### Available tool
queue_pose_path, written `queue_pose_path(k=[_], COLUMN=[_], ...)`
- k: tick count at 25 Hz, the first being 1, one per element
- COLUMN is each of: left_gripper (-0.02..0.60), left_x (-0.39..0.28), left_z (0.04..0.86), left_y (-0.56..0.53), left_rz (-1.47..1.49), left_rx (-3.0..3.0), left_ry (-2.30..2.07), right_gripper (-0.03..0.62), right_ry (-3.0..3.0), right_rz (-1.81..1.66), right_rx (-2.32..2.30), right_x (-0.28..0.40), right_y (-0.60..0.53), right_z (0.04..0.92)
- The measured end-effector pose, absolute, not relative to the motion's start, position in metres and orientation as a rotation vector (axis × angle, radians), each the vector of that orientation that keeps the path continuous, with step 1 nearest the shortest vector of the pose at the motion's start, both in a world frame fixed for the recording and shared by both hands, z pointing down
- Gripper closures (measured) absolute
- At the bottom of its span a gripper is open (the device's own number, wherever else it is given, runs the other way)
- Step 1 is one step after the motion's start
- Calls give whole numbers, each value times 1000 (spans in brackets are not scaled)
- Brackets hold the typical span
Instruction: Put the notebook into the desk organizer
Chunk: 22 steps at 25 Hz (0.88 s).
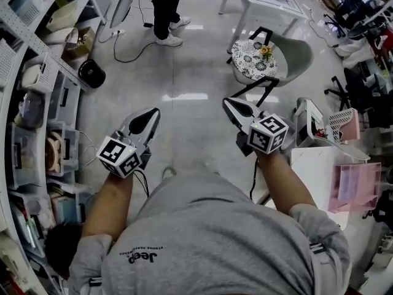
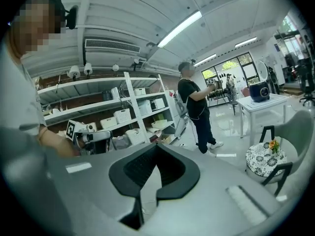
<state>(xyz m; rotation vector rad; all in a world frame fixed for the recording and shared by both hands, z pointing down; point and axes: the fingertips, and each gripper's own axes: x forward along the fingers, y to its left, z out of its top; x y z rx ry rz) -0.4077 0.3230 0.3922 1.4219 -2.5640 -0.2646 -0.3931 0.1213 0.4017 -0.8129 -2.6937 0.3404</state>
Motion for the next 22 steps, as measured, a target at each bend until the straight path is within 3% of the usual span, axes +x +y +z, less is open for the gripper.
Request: queue_pose_path(k=[22], left_gripper=[523], left_x=[-398], left_z=[386], left_y=[312], left_rz=[-275], left_rx=[1484], left_ry=[-2538], right_gripper=[591], right_ry=[-2715], right_rz=[316], right_rx=[-770], right_x=[-383], right_y=[106], right_z=[393])
